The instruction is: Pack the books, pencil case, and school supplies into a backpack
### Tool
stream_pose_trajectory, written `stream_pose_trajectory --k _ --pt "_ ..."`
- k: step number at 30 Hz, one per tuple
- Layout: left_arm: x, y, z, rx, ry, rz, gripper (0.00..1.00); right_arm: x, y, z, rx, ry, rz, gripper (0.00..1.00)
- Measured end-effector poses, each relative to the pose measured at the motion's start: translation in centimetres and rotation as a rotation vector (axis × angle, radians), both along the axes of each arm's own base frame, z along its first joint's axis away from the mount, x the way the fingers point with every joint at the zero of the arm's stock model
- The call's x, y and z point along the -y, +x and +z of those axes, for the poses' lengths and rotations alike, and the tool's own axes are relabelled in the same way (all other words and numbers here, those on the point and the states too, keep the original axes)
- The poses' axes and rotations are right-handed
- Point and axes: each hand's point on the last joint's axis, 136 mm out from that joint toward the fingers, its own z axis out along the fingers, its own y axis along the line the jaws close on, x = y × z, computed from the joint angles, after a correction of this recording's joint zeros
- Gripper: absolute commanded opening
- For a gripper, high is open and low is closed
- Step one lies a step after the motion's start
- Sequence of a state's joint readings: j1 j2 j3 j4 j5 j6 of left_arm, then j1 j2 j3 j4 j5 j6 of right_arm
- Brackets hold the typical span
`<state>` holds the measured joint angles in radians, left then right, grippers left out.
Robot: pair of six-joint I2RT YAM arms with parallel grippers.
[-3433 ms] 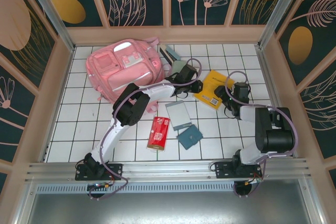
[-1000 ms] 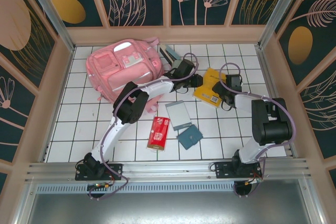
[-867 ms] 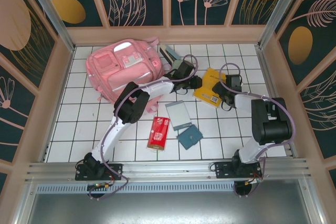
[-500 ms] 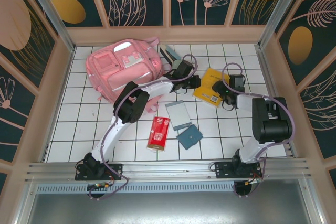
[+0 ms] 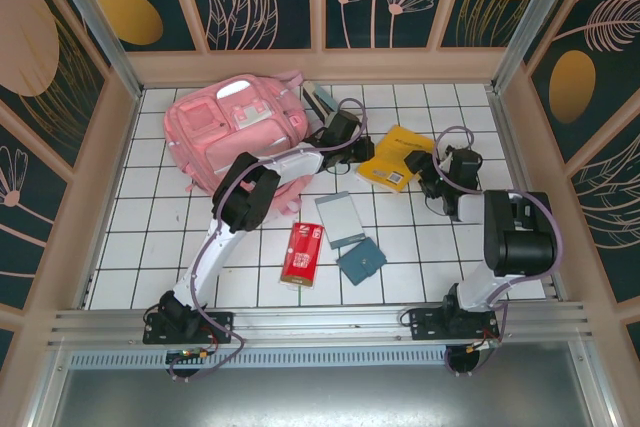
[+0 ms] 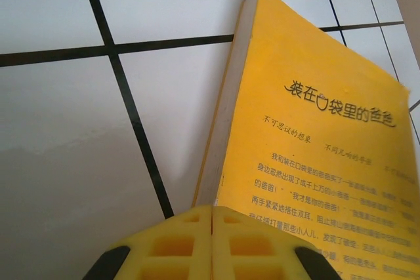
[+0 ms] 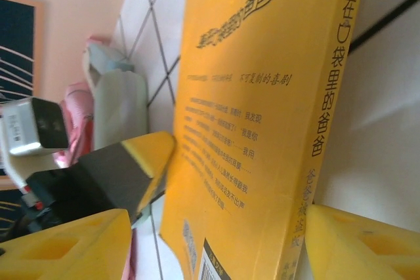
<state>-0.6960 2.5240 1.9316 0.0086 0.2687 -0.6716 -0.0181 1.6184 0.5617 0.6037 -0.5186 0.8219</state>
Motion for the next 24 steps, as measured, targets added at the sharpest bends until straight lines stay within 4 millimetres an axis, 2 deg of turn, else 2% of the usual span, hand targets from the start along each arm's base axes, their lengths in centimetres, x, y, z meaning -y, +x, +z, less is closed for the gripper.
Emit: stream_pose_trajectory --k 4,8,16,20,24 --pt "0.0 0.0 0.0 0.000 0.001 0.001 0.08 -0.1 0.2 0.6 0.019 -0.016 0.014 0.68" --pt "-0.1 0.1 0.0 0.003 0.003 0.005 0.08 -0.1 1.0 0.6 0.015 -0.105 0.014 0.68" --pt "-0.1 0.2 0.0 0.005 0.002 0.007 0.09 -0.5 1.1 -0.9 0.004 -0.330 -0.014 0.72" --pt "-0.1 0.2 0.0 0.003 0.000 0.009 0.09 -0.5 1.1 -0.9 0.030 -0.301 -0.040 0.72" --pt "-0.1 0.2 0.0 0.006 -0.002 0.011 0.09 -0.2 1.5 -0.8 0.059 -0.159 -0.098 0.71"
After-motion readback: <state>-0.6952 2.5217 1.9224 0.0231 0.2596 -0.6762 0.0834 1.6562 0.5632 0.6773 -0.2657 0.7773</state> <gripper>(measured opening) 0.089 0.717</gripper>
